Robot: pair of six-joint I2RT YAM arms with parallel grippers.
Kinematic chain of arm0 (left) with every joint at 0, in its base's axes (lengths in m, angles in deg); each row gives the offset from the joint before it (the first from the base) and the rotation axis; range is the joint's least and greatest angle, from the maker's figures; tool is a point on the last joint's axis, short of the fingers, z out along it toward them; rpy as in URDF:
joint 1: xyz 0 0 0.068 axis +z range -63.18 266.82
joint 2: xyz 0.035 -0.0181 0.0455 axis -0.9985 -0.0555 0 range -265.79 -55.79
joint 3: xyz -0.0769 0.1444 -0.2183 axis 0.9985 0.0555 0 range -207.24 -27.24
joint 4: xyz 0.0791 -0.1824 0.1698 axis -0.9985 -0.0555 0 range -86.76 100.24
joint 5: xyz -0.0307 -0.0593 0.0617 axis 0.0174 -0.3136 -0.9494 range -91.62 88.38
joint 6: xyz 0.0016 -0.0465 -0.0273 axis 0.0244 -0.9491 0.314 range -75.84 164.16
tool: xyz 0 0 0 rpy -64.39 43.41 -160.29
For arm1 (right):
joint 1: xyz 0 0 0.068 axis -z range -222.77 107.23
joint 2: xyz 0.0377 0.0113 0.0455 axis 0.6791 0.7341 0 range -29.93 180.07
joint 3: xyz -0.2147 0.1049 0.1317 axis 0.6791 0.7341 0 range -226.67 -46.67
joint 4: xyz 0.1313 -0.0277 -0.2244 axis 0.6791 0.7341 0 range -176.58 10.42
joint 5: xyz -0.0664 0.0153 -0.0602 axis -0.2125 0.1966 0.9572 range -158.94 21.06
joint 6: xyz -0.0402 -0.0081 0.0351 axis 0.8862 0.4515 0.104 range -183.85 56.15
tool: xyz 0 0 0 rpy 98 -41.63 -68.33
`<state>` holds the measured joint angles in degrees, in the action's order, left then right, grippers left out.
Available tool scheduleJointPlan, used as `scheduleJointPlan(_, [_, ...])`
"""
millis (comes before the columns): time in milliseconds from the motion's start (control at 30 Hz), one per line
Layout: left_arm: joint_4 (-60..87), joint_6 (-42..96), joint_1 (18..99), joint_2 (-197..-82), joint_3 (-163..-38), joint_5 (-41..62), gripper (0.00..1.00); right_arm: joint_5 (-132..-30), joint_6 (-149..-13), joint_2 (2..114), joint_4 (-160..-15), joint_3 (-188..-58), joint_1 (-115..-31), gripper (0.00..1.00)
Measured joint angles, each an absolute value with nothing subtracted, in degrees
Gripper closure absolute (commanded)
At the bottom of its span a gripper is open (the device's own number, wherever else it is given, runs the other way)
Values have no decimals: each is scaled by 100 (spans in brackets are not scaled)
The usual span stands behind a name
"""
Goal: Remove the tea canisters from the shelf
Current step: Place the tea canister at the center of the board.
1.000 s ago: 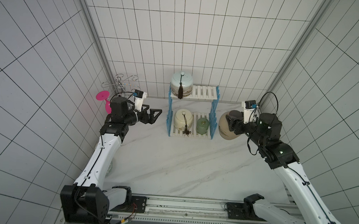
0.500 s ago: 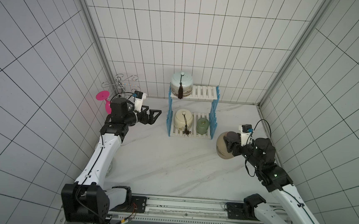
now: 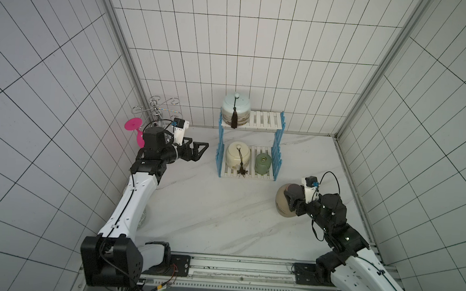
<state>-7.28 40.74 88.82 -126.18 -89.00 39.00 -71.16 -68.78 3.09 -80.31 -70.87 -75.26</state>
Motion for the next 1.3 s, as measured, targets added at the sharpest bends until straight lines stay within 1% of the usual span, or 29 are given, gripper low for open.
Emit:
scheduleJointPlan(267, [-723, 4074, 8882, -12620, -8900, 3913, 1, -6670, -6885, 151, -8576, -6580, -7983, 66])
scheduleJointPlan(500, [-712, 4074, 8880, -12627, -8900, 3920, 1, -6161, -6861, -301, -8593, -6220, -8378, 66])
scheduleJointPlan(700, [-712, 4072, 8882, -12633, -8898, 3920, 1, -5700, -6762, -480, -8587, -6187, -8560, 66])
scheduleJointPlan(1000, [-712, 4074, 8882, -12633, -8878, 3922, 1, -5348, -6725, -411, -8567, -6053, -8890, 66])
scheduleJointPlan(1300, [-710, 4072, 8882, -12633, -8865, 3942, 1, -5084, -6778, -721, -8434, -5929, -8934, 66])
